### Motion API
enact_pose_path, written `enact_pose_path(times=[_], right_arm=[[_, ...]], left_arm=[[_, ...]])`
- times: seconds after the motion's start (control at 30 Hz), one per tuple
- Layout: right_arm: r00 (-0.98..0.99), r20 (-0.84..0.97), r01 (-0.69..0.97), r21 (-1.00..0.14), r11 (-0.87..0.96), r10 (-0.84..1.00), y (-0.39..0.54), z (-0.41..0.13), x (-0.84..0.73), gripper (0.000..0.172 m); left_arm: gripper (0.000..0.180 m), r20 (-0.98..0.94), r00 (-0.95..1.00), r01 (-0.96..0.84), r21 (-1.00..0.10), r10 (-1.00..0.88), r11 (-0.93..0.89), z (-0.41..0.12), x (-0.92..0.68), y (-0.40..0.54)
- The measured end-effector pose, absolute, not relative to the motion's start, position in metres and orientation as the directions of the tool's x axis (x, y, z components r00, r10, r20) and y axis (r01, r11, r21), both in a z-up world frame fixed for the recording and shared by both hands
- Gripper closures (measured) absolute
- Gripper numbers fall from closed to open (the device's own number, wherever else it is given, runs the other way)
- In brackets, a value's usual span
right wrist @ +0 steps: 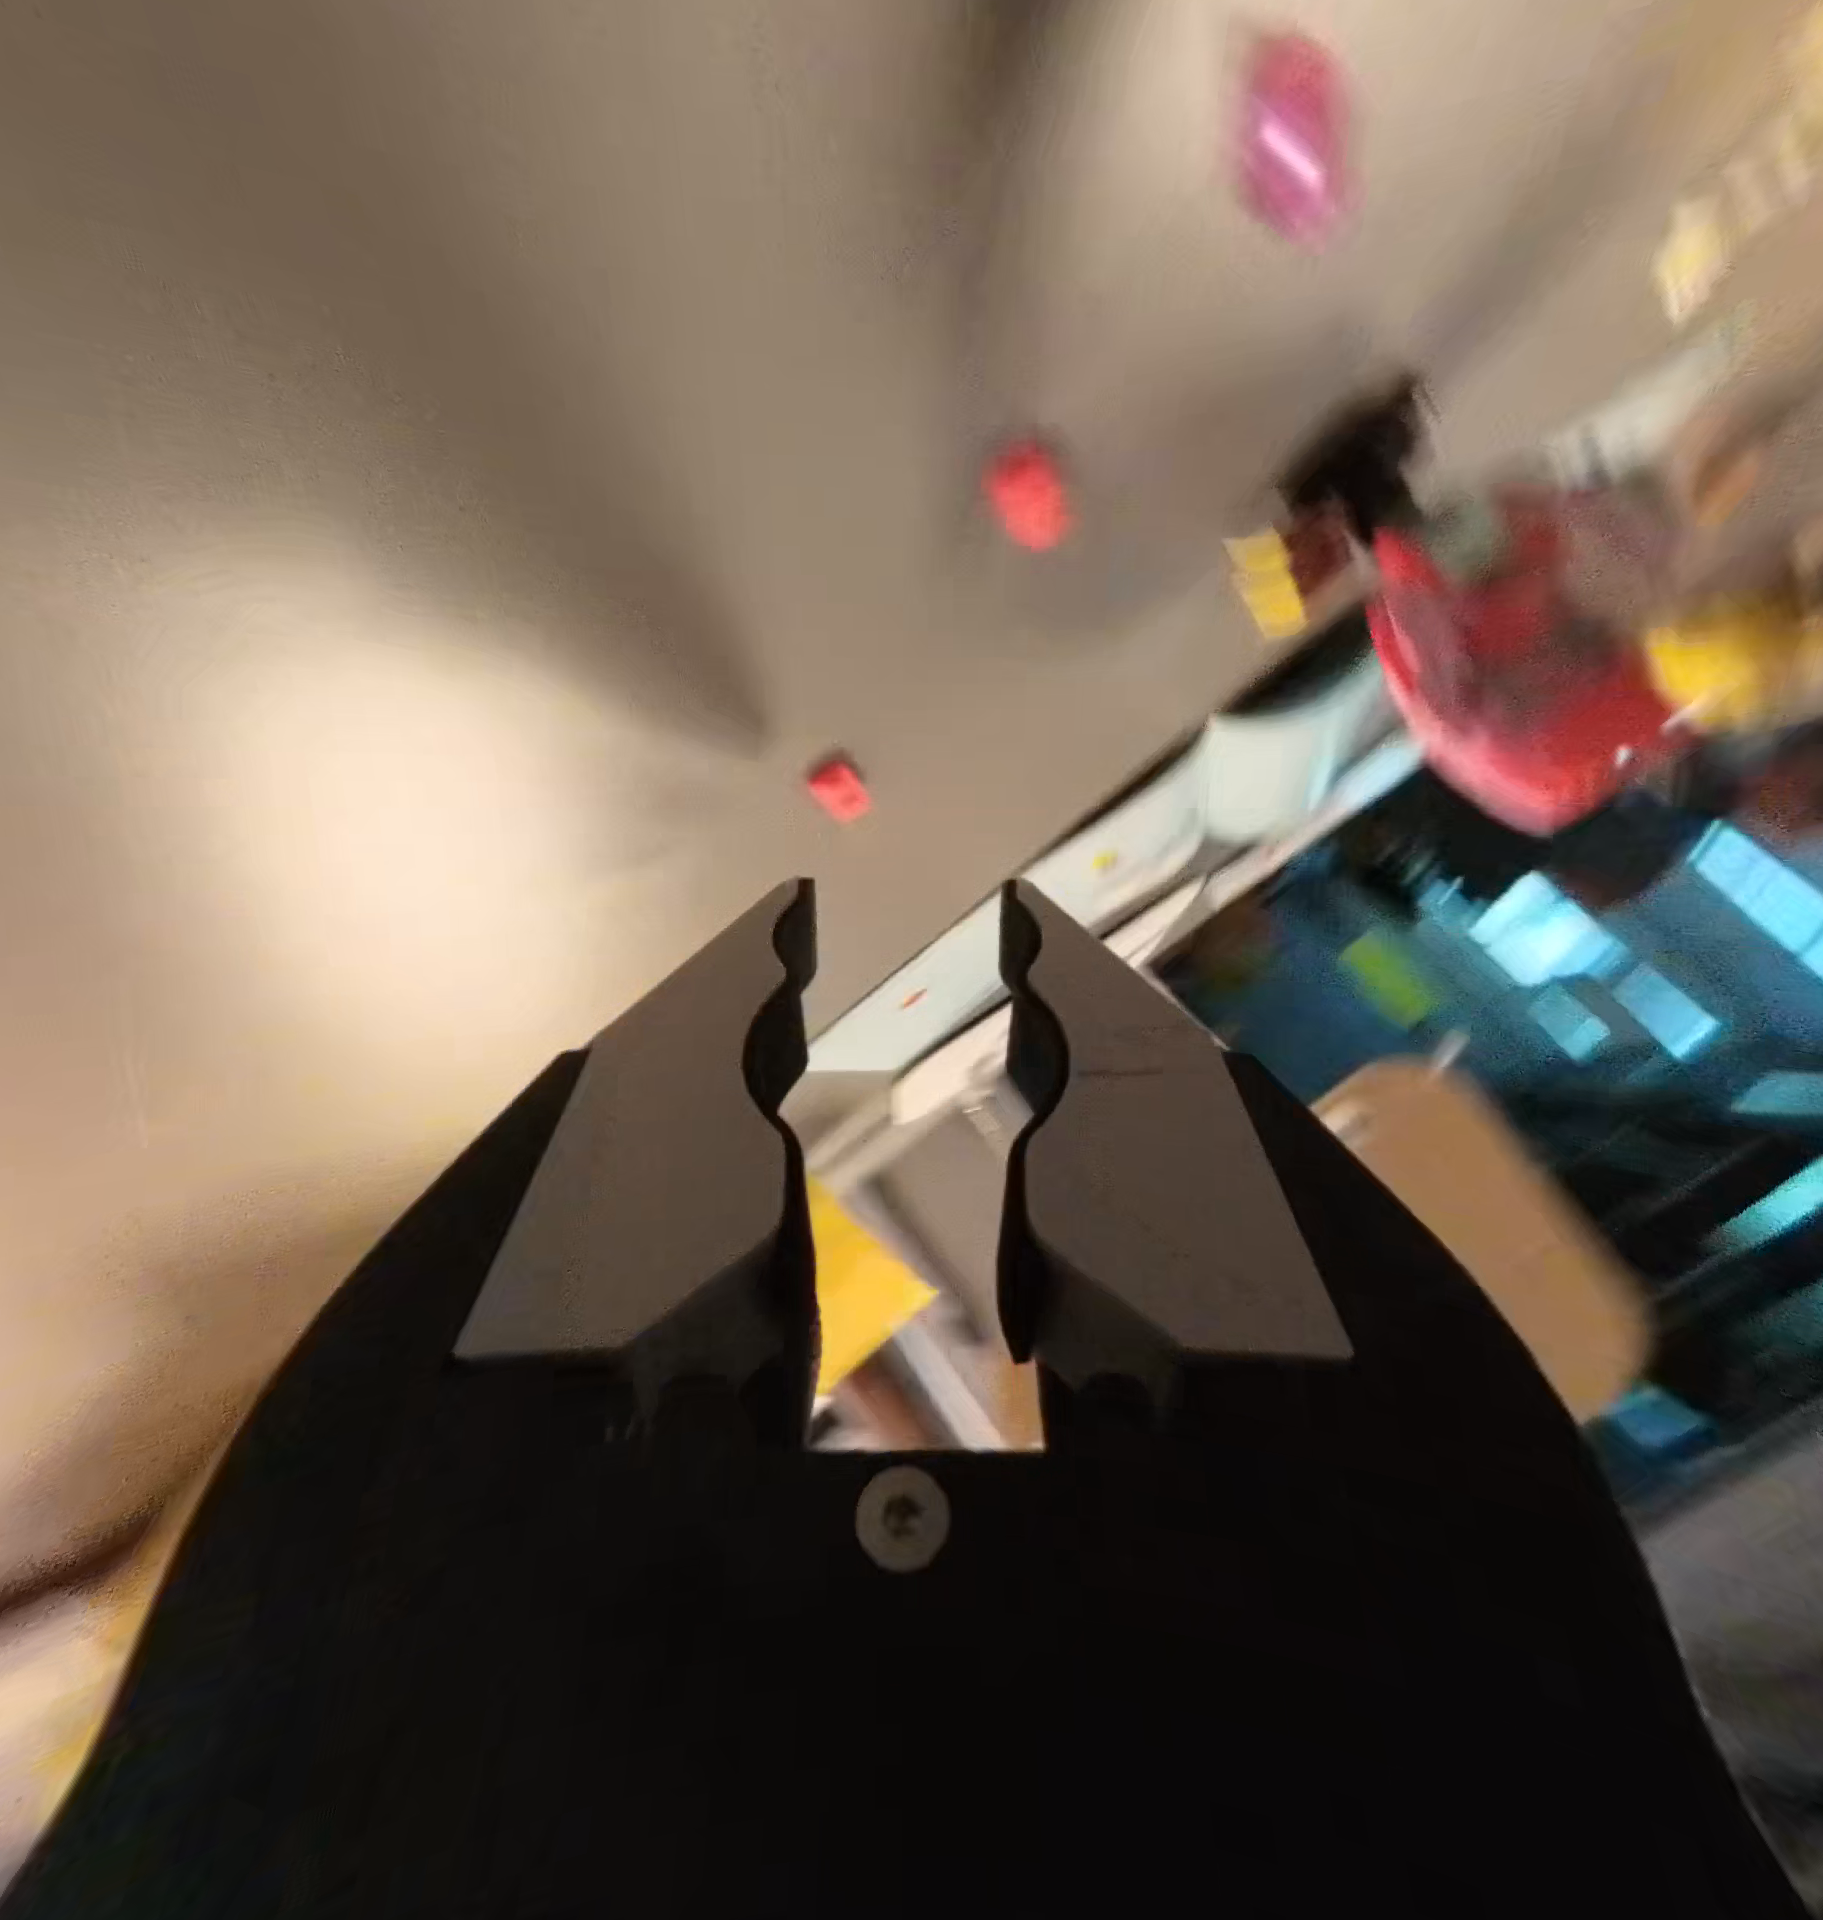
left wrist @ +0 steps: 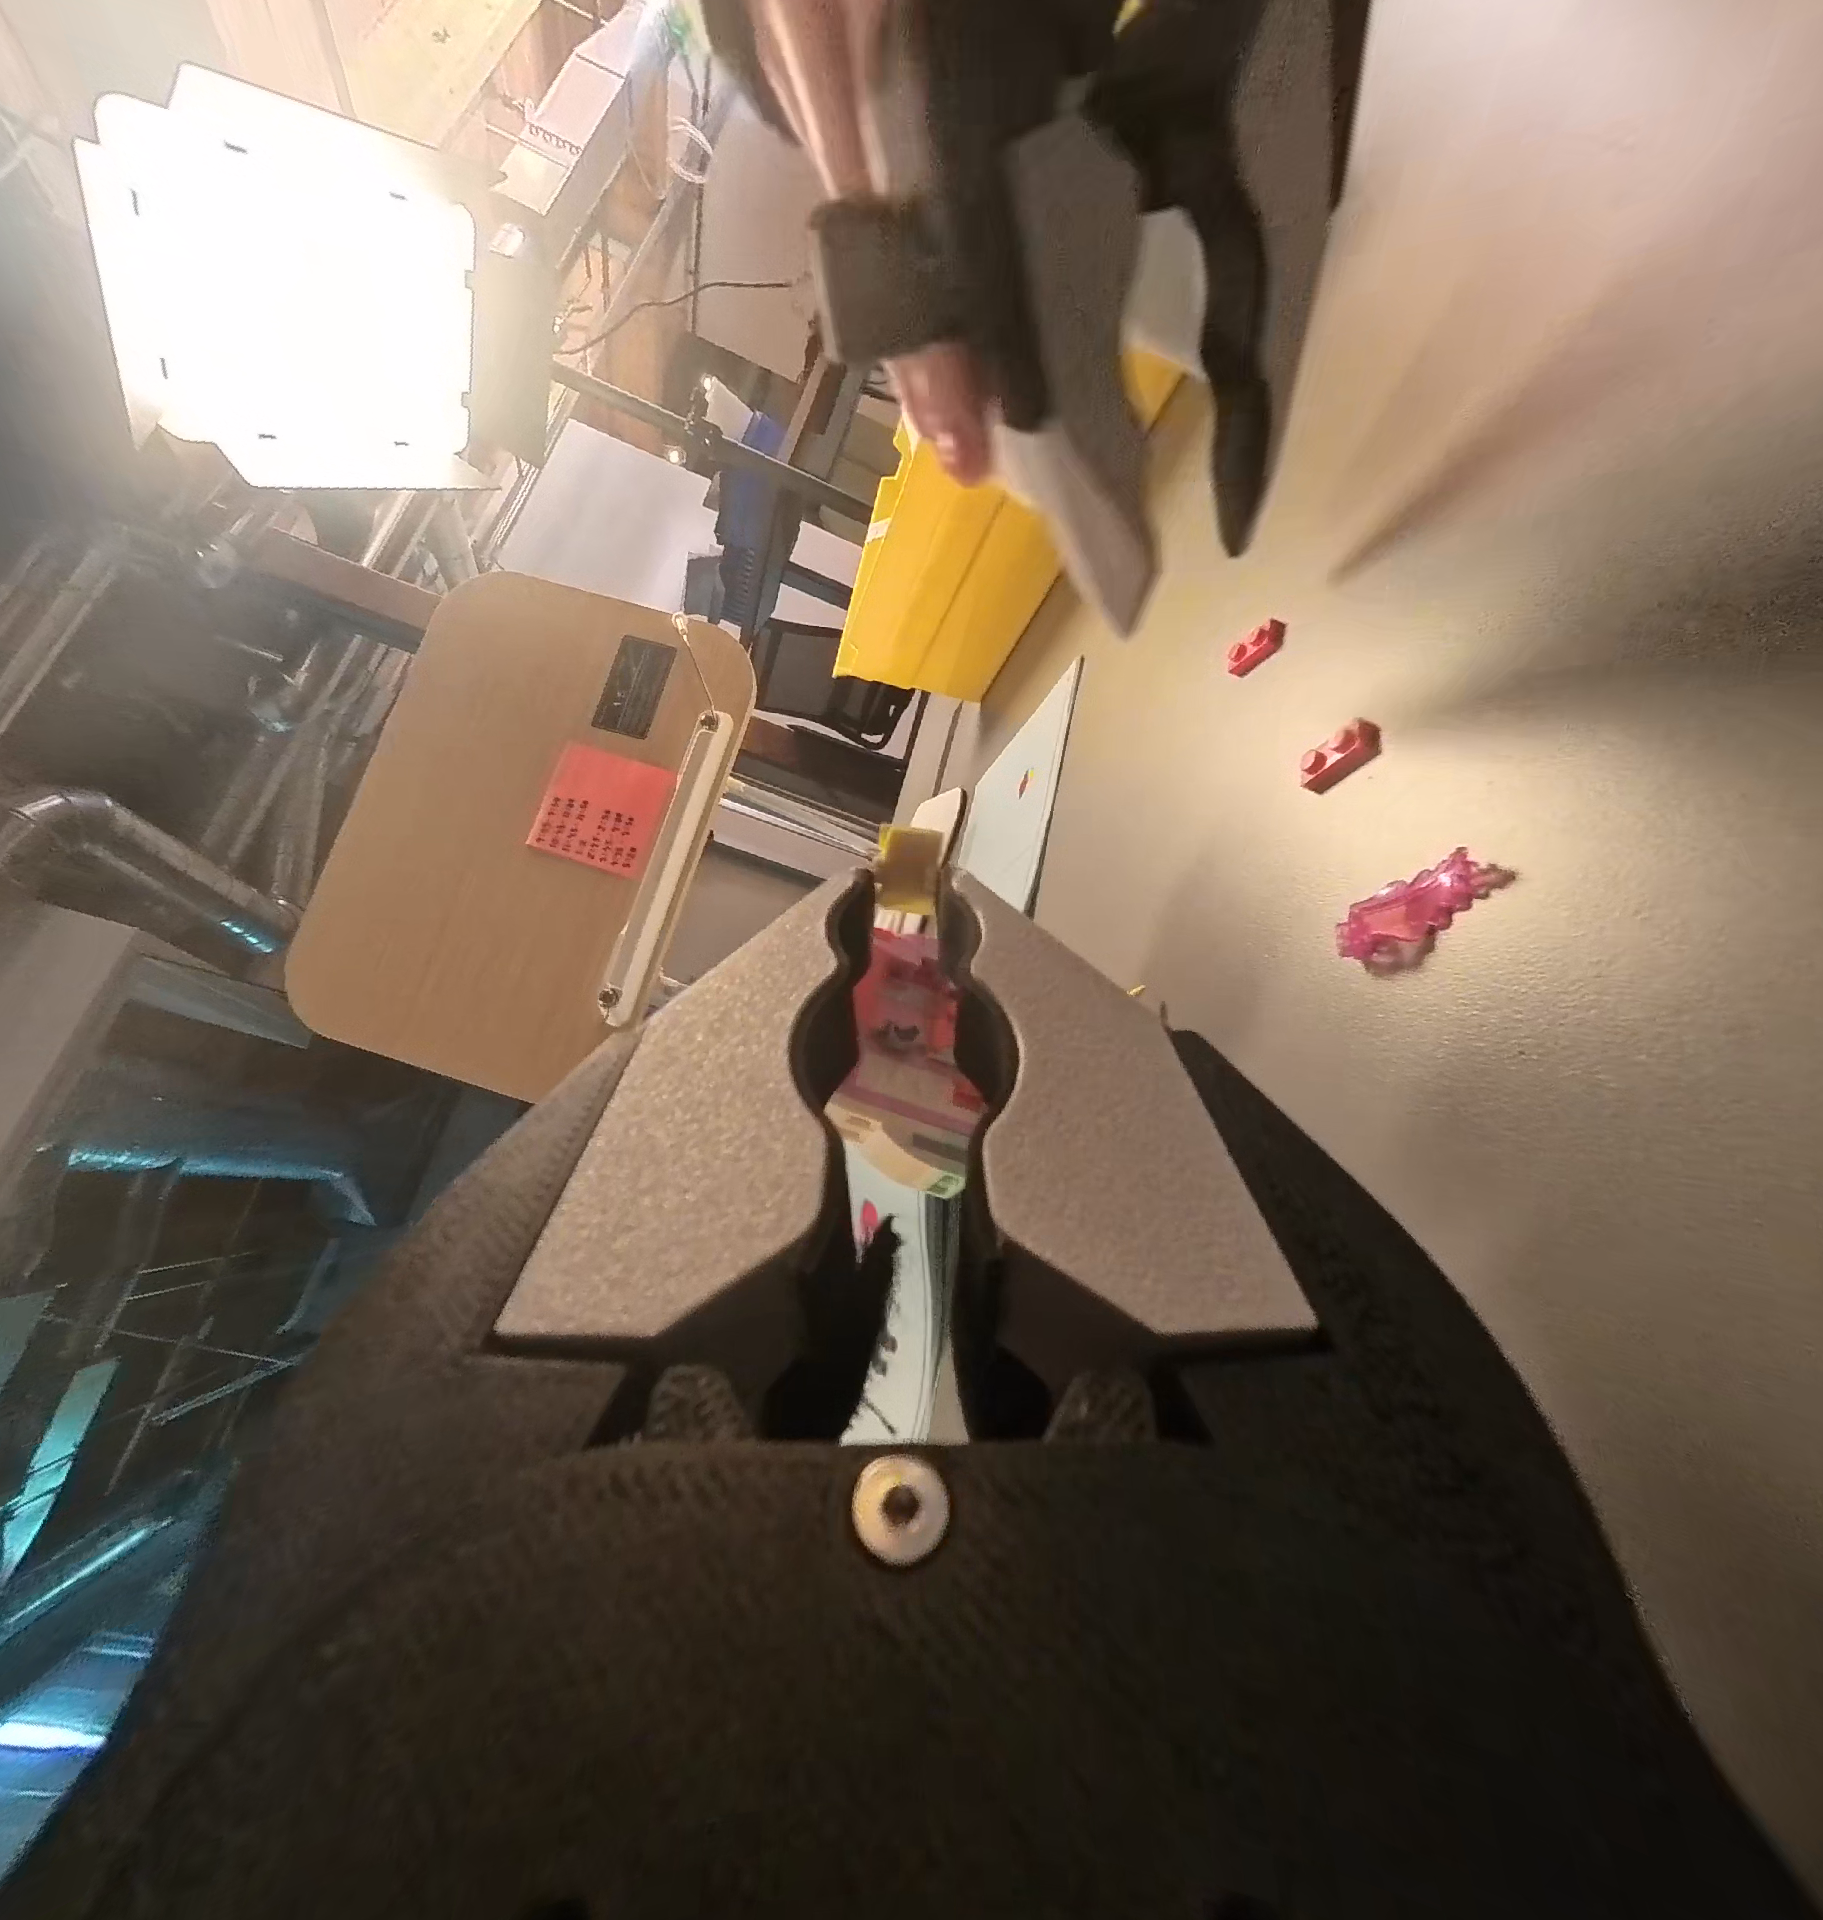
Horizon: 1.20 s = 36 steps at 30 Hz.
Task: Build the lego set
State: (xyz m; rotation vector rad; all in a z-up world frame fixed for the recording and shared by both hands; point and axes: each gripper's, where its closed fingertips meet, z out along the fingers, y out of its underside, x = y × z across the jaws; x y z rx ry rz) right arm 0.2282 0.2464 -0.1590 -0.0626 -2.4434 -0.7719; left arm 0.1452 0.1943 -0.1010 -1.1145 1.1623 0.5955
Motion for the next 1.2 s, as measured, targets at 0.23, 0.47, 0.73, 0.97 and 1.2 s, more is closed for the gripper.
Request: enact_pose_path(times=[0.23,0.47,0.73,0.97,1.2], right_arm=[[0.136,0.661,0.566,-0.663,0.49,0.737,0.287,-0.091,0.202,0.141],[0.721,0.258,0.066,-0.949,0.308,0.643,0.36,-0.06,0.213,0.144],[0.817,0.322,0.118,-0.906,0.407,0.479,0.409,-0.048,0.213,0.152],[0.753,0.175,-0.057,-0.943,0.327,0.634,0.393,-0.046,0.208,0.155],[0.775,0.029,-0.13,-0.97,0.204,0.632,0.399,-0.05,0.223,0.151]], left_arm=[[0.171,-0.938,0.319,-0.832,-0.347,-0.138,0.434,-0.097,0.165,0.186],[0.17,-0.893,0.445,-0.808,-0.368,0.068,0.46,-0.034,0.164,0.194],[0.171,-0.631,0.739,-0.673,-0.697,0.234,0.248,-0.005,0.029,0.262],[0.171,-0.512,0.853,-0.522,-0.835,0.1,0.176,-0.051,0.012,0.269],[0.171,-0.451,0.886,-0.461,-0.882,0.11,0.099,-0.062,-0.011,0.265]])
